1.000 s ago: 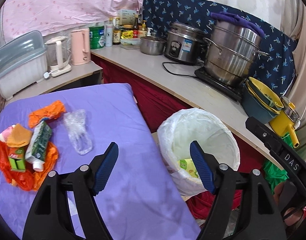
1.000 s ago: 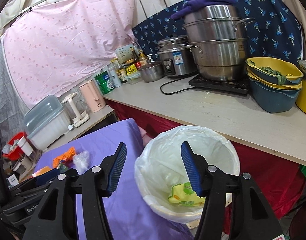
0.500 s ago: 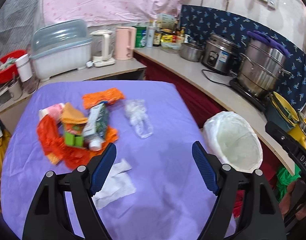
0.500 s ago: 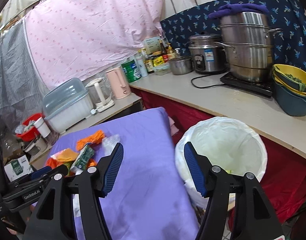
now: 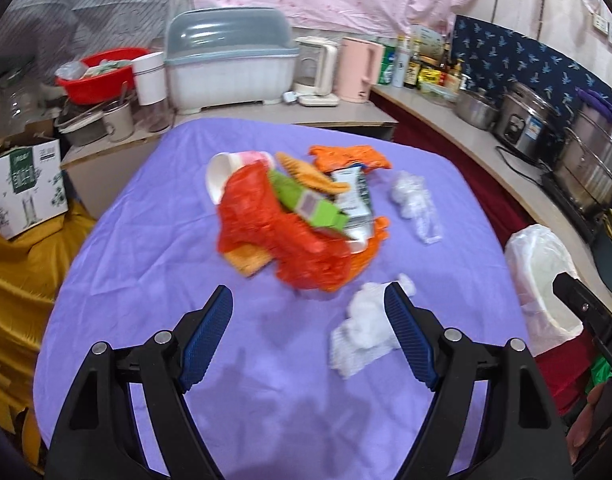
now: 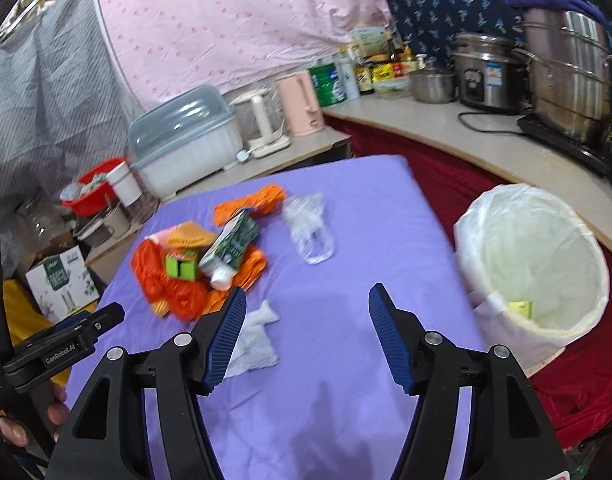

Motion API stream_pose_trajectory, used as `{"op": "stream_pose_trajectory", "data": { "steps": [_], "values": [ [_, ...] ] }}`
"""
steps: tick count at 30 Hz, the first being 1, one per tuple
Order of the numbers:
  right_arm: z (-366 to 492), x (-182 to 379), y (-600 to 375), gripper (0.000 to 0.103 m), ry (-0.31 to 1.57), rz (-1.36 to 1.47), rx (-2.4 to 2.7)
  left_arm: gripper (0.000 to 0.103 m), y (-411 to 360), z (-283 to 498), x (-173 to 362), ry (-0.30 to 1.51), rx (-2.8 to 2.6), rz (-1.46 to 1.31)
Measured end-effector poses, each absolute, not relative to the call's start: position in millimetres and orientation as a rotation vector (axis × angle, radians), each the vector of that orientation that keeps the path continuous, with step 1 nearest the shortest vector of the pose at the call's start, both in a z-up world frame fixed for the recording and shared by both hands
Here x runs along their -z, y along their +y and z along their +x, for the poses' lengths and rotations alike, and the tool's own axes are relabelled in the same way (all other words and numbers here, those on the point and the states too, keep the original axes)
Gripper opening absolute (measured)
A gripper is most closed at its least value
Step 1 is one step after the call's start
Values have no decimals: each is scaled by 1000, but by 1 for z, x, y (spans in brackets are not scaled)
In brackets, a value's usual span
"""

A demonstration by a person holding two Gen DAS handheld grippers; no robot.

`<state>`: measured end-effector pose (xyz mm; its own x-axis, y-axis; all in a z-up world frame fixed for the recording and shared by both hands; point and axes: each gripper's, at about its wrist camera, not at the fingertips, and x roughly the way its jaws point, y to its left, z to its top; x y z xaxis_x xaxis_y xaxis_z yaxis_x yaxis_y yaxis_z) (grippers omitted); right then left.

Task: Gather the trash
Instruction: 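Grasp the white tissue with the right tool while the left tool grasps the orange bag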

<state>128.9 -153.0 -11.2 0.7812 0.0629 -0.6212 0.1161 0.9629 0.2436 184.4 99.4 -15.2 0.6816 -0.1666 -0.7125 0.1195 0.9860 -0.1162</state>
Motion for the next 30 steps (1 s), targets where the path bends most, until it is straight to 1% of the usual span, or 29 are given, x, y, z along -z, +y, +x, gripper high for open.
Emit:
{"op": "stream_pose_trajectory", "data": {
  "steps": [10, 12, 15, 30],
  "values": [
    [157, 61, -87, 62, 800, 258, -45, 74, 157, 185, 46, 841, 49, -68],
    [163, 71, -76, 65, 820, 259, -55, 74, 164, 187, 50, 851, 42, -75],
    [173, 85, -61, 66, 848, 260, -66, 74, 176, 189, 60, 869, 30, -86],
    [211, 134, -33, 67, 935, 240, -15, 74, 201, 207, 83, 912, 32, -154]
  ]
}}
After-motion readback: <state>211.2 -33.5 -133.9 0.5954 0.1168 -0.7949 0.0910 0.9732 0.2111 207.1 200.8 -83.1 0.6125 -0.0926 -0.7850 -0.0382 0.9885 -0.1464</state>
